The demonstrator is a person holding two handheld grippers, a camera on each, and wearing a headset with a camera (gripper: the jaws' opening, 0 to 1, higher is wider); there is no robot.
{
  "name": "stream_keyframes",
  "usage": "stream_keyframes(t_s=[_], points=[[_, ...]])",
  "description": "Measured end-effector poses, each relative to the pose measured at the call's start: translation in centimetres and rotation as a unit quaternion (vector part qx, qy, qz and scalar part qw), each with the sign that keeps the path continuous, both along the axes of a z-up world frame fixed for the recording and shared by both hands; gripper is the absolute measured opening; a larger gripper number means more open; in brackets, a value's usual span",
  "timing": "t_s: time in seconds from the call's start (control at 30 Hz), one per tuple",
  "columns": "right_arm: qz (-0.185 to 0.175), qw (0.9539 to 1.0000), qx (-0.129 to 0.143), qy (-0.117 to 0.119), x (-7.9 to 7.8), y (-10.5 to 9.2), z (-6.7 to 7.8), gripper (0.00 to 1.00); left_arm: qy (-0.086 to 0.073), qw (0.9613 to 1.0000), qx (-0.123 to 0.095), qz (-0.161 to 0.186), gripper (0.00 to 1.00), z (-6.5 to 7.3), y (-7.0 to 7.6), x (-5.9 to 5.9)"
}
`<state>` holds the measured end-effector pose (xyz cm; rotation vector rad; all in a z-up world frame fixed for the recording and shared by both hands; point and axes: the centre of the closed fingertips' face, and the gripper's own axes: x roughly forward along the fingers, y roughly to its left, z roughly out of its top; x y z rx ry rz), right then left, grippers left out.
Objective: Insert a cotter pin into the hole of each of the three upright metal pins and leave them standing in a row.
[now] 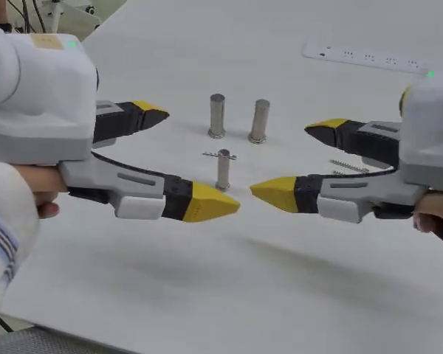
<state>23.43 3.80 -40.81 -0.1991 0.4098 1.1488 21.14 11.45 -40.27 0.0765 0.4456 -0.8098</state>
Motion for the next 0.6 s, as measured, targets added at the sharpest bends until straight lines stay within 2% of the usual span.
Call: stream_keyframes(t_s=[0.13,0.3,0.47,0.5,0.6], points=[[-0.026,0.9996,-0.006,0.004,-0.2,-1.8,0.1,0.82,0.0,1.0,0.0,0.002,0.98,0.0,0.4,0.2],[-0.043,0.9987,-0.024,0.011,-0.8,-3.6,-0.5,0.92,-0.002,1.0,-0.002,0.006,0.98,0.1,0.8,0.6],[-0.066,0.997,-0.032,0.027,-1.1,-5.1,-1.2,0.96,-0.003,0.9999,-0.005,0.01,0.98,0.5,0.6,0.8],[-0.089,0.9952,-0.028,0.031,-0.9,-5.8,-1.3,0.96,-0.003,0.9999,-0.006,0.01,0.98,0.5,0.7,1.0],[-0.119,0.9917,-0.009,0.049,-0.8,-6.6,-1.2,0.98,-0.005,0.9999,-0.007,0.012,0.97,0.8,1.0,1.4]])
